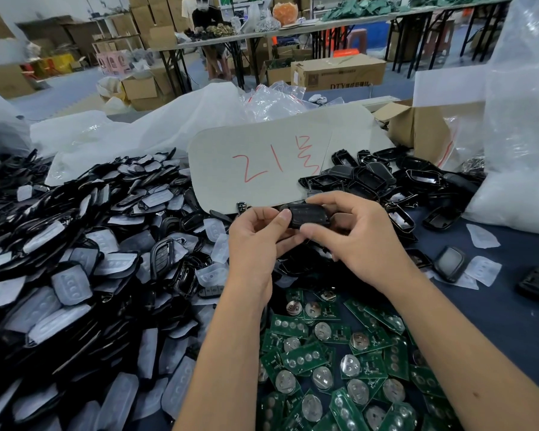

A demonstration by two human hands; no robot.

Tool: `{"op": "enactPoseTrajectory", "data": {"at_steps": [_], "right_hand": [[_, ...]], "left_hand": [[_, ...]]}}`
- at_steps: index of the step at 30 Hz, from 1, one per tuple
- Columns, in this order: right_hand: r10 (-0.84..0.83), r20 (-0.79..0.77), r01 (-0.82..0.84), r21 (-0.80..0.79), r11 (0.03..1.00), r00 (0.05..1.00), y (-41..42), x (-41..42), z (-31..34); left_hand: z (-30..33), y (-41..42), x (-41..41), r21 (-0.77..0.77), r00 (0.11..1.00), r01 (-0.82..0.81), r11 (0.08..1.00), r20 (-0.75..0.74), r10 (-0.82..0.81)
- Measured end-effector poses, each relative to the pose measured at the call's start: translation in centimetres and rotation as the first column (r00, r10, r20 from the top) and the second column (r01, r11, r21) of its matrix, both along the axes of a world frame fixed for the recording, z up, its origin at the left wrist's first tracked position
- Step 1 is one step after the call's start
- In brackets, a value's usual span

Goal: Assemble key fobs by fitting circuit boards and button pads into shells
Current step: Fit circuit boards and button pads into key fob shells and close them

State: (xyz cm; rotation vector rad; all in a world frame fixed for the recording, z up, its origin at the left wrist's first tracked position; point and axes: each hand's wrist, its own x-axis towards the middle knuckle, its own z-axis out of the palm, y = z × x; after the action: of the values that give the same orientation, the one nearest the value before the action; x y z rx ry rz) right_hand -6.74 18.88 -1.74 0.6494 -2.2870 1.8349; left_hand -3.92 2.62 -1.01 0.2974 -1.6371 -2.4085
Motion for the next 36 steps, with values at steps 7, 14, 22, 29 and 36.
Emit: {"op": "enactPoseTrajectory", "data": {"at_steps": [7, 14, 22, 29, 36], "right_hand": [[-0.075, -0.005, 0.075, 0.086, 0.993, 0.997, 0.3, -0.3, -0.2], [-0.064, 0.016, 0.062, 0.085, 0.994, 0.998, 1.2, 0.0, 0.4], [-0.217, -0.006, 0.209, 0.282, 0.936, 0.976, 8.9, 1.6, 1.1], [-0.428, -0.01, 0.342, 0.617, 0.708, 0.904, 18.9, 3.6, 2.7], [-0.55, 0.161, 0.26, 0.751, 0.607, 0.82, 22.3, 4.3, 3.3]], "left_hand": [[0.1, -0.2, 0.1, 0.02, 0.999, 0.01, 1.0, 0.033, -0.011], [0.4, 0.8, 0.5, -0.066, 0.998, -0.062, 0.996, 0.016, 0.064], [0.4, 8.9, 1.2, -0.192, 0.999, -0.007, 0.981, 0.036, 0.014], [0.7, 18.5, 1.2, -0.47, 0.968, 0.251, 0.846, 0.124, -0.218], [0.3, 22.2, 2.3, -0.661, 0.924, 0.365, 0.656, 0.17, -0.344]]}}
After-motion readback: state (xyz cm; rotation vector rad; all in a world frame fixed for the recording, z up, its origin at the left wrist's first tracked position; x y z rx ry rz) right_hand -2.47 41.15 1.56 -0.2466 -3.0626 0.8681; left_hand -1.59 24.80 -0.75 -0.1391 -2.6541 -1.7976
